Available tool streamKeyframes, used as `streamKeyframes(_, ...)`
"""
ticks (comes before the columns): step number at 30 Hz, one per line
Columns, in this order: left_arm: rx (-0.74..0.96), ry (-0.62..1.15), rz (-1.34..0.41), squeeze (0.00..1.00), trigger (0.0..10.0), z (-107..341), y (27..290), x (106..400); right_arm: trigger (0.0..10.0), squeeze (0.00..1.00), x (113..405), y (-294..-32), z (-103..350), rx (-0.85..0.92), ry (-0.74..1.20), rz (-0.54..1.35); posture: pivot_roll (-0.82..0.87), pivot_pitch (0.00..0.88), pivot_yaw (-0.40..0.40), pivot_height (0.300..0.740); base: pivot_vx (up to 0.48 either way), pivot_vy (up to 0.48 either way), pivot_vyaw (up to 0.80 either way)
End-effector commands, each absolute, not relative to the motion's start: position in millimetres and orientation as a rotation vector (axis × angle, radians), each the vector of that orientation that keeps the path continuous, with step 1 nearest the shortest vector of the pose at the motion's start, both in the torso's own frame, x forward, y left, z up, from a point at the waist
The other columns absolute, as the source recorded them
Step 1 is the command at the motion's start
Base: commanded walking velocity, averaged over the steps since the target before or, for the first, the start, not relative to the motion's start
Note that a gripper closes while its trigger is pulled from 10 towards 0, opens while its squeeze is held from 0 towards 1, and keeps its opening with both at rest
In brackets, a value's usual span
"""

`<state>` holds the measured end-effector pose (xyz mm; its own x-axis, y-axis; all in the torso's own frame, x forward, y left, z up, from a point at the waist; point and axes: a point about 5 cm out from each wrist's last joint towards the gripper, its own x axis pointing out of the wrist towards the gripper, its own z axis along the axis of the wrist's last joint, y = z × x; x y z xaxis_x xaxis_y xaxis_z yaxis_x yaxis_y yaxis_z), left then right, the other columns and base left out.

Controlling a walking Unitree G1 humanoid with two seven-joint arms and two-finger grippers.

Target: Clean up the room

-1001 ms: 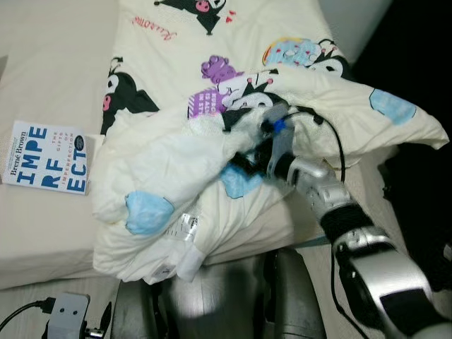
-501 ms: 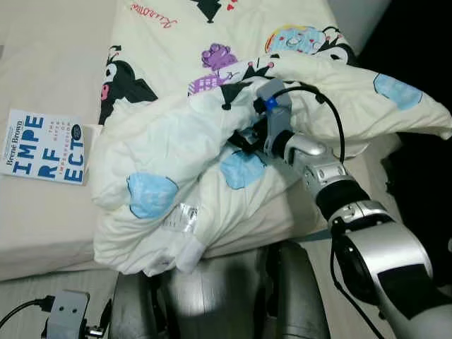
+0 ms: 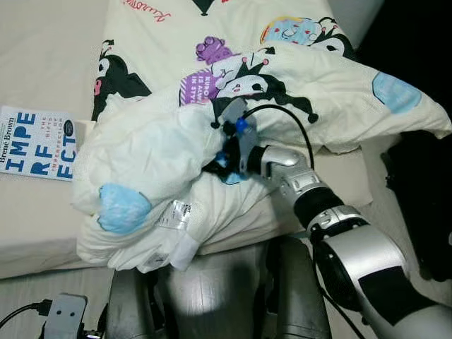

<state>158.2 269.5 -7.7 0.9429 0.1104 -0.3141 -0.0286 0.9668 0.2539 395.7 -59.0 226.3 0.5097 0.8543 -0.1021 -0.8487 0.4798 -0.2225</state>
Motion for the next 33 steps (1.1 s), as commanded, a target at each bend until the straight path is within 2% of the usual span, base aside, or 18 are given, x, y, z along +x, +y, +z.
streamKeyframes(1,0.253,0.392,0.054,0.00,10.0,-16,268,145,10.0,0.00,392,-51,222,-0.273,-0.026,1.076,0.07,0.476,-0.003,0.471,0.000,0.000,0.00)
streamKeyframes(4,0.253,0.391,0.052,0.00,10.0,-16,267,146,10.0,0.00,394,-49,218,-0.369,-0.012,1.020,0.07,0.479,-0.007,0.471,0.000,0.000,0.00)
streamKeyframes(8,0.250,0.387,0.054,0.00,10.0,-15,266,148,10.0,0.00,400,-55,204,-0.707,0.013,0.835,0.07,0.478,-0.012,0.471,0.000,0.000,0.00)
streamKeyframes(12,0.248,0.387,0.057,0.00,10.0,-15,265,148,10.0,0.00,400,-56,201,-0.761,0.024,0.826,0.07,0.477,-0.015,0.471,0.000,0.000,0.00)
streamKeyframes(17,0.246,0.390,0.068,0.00,10.0,-16,267,147,10.0,0.00,393,-66,177,-0.965,0.154,0.950,0.07,0.472,-0.022,0.471,0.000,0.000,0.00)
streamKeyframes(19,0.246,0.390,0.068,0.00,10.0,-16,267,147,10.0,0.00,393,-66,177,-0.965,0.154,0.950,0.07,0.472,-0.022,0.471,0.000,0.000,0.00)
streamKeyframes(23,0.241,0.392,0.072,0.00,10.0,-17,265,151,10.0,0.00,393,-95,168,-1.150,0.337,0.997,0.05,0.453,-0.028,0.471,0.000,0.000,0.00)
streamKeyframes(24,0.241,0.392,0.072,0.00,10.0,-17,265,151,10.0,0.00,393,-95,168,-1.150,0.337,0.997,0.05,0.453,-0.028,0.471,0.000,0.000,0.00)
streamKeyframes(27,0.233,0.390,0.073,0.00,10.0,-19,262,157,10.0,0.00,391,-122,171,-1.204,0.514,1.072,0.03,0.426,-0.038,0.471,0.000,0.000,0.00)
streamKeyframes(30,0.229,0.386,0.073,0.00,10.0,-19,261,160,10.0,0.00,390,-132,175,-1.202,0.586,1.102,0.03,0.420,-0.041,0.471,0.000,0.000,0.00)
streamKeyframes(33,0.217,0.371,0.079,0.00,10.0,-19,256,172,10.0,0.00,388,-158,186,-1.182,0.728,1.121,0.01,0.389,-0.056,0.471,0.000,0.000,0.00)
